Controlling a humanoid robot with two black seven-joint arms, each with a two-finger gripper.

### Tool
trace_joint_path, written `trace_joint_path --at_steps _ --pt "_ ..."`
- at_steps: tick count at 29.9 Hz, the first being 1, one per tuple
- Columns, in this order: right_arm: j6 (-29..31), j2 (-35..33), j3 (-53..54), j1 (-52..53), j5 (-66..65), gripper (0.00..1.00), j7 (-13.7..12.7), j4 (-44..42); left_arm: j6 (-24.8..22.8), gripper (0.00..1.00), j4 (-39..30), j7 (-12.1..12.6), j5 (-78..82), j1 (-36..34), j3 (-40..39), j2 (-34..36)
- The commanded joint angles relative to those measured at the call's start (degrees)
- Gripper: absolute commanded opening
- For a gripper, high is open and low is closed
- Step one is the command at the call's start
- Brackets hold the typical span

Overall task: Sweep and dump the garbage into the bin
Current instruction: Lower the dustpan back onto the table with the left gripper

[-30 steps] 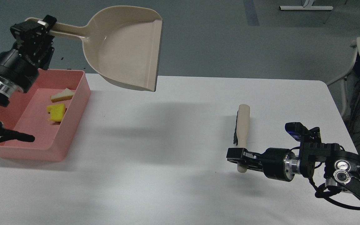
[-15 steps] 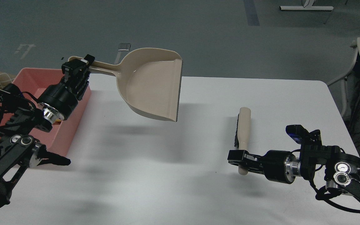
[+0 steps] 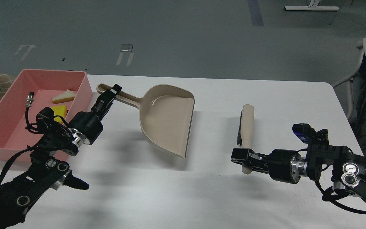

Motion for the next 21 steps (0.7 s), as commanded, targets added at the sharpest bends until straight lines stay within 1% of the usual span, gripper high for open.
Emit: trace_joint_path --at_steps 1,4,12,18,19,20,21 --pt "0.0 0.0 0.07 -0.01 -0.01 0.0 0.94 0.06 1.44 0.0 0.7 -0.08 0.62 0.22 1.75 -0.02" --pt "0.0 -0.09 0.59 -0.01 -0.01 0.0 1.64 -0.02 1.8 0.0 1.75 -0.34 0.62 0.3 2.37 -0.11" --pt "0.0 -0.53 0.77 -0.19 -0.01 0.0 1.64 -0.02 1.89 0.0 6.14 -0.43 0.36 -0.13 2.19 -1.6" --pt "0.0 -0.79 0.77 -0.45 -0.01 0.0 1.64 -0.11 1.89 0.0 6.76 -0.43 0.45 -0.05 2.46 -2.92" --pt "0.0 -0.79 0.77 -0.45 -0.01 0.0 1.64 -0.02 1.89 0.02 6.94 -0.43 0.45 -0.05 2.46 -2.92" --pt "0.0 -0.79 0.77 -0.45 -0.01 0.0 1.64 -0.02 1.97 0.1 7.11 -0.43 0.36 -0.05 2.37 -3.01" --pt "0.0 -0.88 0.77 -0.45 -0.01 0.0 1.64 -0.02 2.06 0.28 7.2 -0.43 0.18 -0.13 2.37 -3.01"
